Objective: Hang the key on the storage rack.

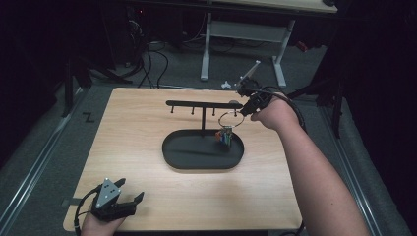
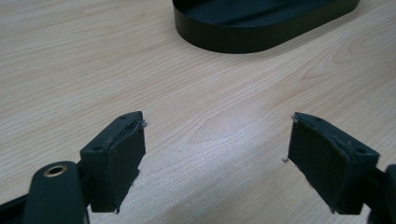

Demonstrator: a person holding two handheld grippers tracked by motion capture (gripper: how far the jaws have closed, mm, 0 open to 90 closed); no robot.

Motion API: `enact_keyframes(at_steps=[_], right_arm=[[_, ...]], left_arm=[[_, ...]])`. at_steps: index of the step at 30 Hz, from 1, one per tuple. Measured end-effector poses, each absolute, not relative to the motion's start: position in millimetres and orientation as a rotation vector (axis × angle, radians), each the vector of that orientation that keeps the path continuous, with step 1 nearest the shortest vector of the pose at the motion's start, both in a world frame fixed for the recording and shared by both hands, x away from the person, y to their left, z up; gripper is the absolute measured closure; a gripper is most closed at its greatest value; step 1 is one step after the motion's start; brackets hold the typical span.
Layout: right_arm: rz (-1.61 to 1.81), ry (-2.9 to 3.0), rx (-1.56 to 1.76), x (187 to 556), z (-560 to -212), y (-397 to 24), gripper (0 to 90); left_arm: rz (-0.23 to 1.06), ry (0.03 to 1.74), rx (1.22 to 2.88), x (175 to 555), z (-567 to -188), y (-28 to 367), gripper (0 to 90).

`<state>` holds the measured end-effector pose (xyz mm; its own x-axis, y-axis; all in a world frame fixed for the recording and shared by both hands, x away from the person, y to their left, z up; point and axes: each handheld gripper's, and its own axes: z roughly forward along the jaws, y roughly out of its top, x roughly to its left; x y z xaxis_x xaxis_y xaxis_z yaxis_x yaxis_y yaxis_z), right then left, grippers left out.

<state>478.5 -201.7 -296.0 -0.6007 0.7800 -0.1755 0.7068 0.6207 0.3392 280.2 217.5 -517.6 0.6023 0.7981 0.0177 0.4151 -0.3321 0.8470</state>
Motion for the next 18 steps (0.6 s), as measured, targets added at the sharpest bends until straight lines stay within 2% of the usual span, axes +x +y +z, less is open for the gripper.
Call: enact_keyframes(at_steps=[10, 14, 15, 18], right_arm=[[0.378, 2.508, 1.249, 464, -309, -217, 68.2], [0.413, 2.476, 1.279, 457, -325, -225, 53.9], [0.413, 2.476, 1.279, 457, -325, -225, 53.9], [0.437, 2.468, 1.218, 448, -339, -231, 46.6]], left_arm=[[0.554, 0.956, 1.962, 281, -518, 214, 19.3], [0.547, 0.953, 1.972, 282, -518, 213, 19.3], [0.544, 0.953, 1.975, 282, -518, 213, 19.3], [0.548, 0.949, 1.978, 282, -519, 211, 19.3]])
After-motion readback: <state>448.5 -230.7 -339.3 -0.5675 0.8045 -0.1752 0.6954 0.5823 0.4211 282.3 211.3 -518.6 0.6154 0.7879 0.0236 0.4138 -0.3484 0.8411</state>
